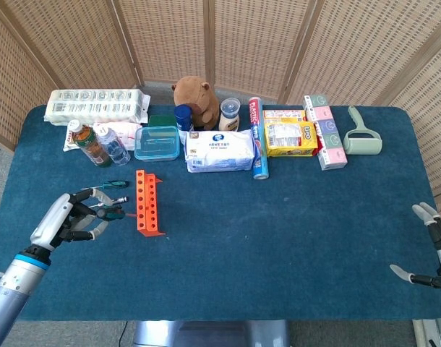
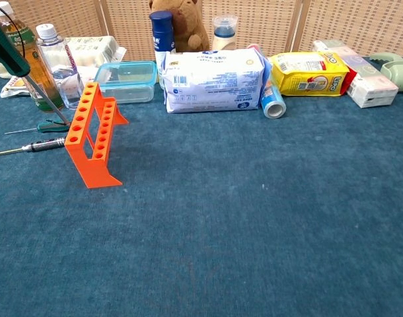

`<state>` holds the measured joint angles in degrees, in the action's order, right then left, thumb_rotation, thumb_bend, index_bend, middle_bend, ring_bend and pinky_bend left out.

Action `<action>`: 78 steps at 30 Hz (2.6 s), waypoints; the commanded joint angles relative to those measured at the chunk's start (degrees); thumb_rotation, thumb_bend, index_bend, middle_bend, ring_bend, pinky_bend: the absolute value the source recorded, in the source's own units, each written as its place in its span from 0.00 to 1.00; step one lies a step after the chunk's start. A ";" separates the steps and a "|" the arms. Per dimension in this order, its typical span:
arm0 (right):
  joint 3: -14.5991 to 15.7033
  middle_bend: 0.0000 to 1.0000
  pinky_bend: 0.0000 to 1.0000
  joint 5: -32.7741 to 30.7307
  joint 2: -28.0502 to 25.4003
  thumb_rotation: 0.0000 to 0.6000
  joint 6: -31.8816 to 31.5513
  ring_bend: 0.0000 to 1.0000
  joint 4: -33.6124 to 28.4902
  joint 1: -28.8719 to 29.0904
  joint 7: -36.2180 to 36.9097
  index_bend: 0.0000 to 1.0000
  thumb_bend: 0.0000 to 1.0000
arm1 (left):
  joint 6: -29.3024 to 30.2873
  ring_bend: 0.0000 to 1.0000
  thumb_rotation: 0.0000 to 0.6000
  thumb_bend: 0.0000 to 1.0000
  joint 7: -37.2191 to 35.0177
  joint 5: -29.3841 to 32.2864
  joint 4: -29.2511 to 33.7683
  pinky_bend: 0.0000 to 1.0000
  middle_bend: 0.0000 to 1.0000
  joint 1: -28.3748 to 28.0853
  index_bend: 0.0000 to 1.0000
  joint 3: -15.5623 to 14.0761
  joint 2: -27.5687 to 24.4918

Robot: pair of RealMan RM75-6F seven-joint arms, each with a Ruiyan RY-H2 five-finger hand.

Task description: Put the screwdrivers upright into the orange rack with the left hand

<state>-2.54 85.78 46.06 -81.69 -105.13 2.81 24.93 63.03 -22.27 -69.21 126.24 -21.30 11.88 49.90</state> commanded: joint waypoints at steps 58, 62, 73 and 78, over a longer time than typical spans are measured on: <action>-0.07 0.02 0.00 0.41 -0.58 1.00 -1.27 0.00 0.13 -0.62 1.21 0.02 0.00 | -1.71 1.00 1.00 0.42 1.09 1.27 0.73 1.00 1.00 -0.85 0.51 -1.74 -0.01; -0.09 0.02 0.00 0.33 -0.61 1.00 -1.26 0.00 0.14 -0.63 1.27 0.02 0.00 | -3.36 1.00 1.00 0.42 1.96 3.77 -0.34 1.00 1.00 -2.48 0.51 -1.04 0.87; -0.15 0.02 0.00 0.13 -0.66 1.00 -1.19 0.00 0.22 -0.64 1.46 0.02 0.00 | -6.24 1.00 1.00 0.42 3.13 7.77 -3.22 1.00 1.00 -5.23 0.51 -0.32 3.90; -0.21 0.02 0.00 -0.15 -0.63 1.00 -0.76 0.00 0.34 -0.46 1.55 0.02 0.00 | -6.24 1.00 1.00 0.42 3.95 8.93 -3.75 1.00 1.00 -5.47 0.51 -0.31 4.38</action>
<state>-2.75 85.64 45.42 -82.45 -104.79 2.35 26.48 56.82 -18.45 -60.43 122.55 -26.70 11.57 54.21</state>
